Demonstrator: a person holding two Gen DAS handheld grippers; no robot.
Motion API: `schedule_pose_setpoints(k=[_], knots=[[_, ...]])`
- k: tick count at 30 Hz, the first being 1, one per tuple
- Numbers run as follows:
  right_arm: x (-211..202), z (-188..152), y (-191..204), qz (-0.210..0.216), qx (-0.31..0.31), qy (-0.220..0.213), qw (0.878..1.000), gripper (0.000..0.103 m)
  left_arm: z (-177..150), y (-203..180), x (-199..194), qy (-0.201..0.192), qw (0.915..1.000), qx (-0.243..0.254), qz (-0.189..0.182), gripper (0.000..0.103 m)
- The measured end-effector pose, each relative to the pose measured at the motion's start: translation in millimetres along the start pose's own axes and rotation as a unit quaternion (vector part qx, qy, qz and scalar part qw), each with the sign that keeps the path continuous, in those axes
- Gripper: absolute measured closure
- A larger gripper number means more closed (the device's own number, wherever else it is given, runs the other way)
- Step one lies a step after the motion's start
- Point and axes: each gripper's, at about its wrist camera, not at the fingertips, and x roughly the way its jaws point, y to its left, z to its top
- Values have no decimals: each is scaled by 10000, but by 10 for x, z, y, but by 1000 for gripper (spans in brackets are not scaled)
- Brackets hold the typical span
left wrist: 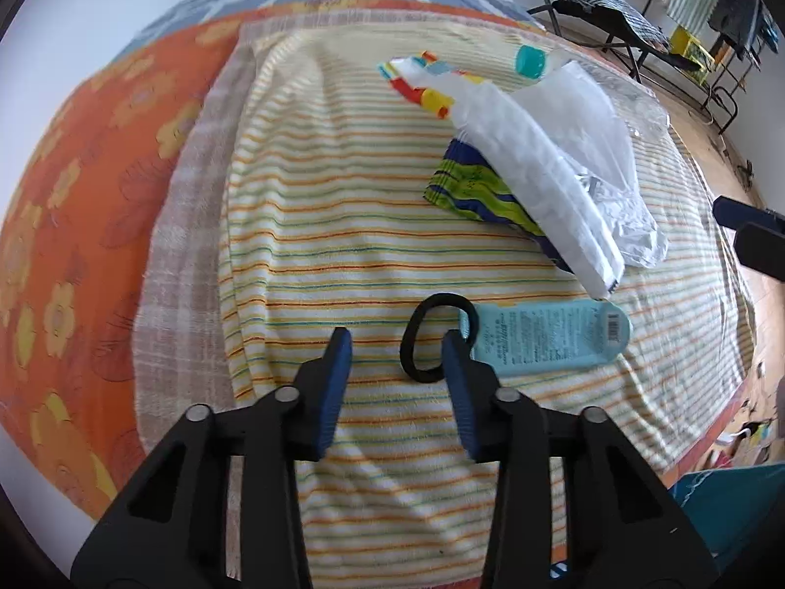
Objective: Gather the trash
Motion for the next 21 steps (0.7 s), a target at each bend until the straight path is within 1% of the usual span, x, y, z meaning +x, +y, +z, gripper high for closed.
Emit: schedule_pose_setpoints(k=[3,5,9,13,14,17,21], knots=[[122,68,64,-30,-85,31,10000,38,20,48,50,32,9999,-98,-87,70],[207,116,133,-58,-198,25,9998,38,32,55,78,45,9999,-81,-107,75],[349,222,324,-206,-569,-52,9982,38,50,25,125,40,9999,-34,-102,77],[504,318,473,-299,-831,-69,9961,38,81,20,146,-1,10000,-14,-51,88],[555,340,513,-331,-894,-62,9954,38,83,29,148,-12,10000,-34,-69,90],[689,393,560,-399,-959,-10,9946,38,92,89,160,-41,9998,-113,-154,93],[857,441,567,-609,-1021,50,9929,39,72,143,144,-58,9996,-169,-240,96]])
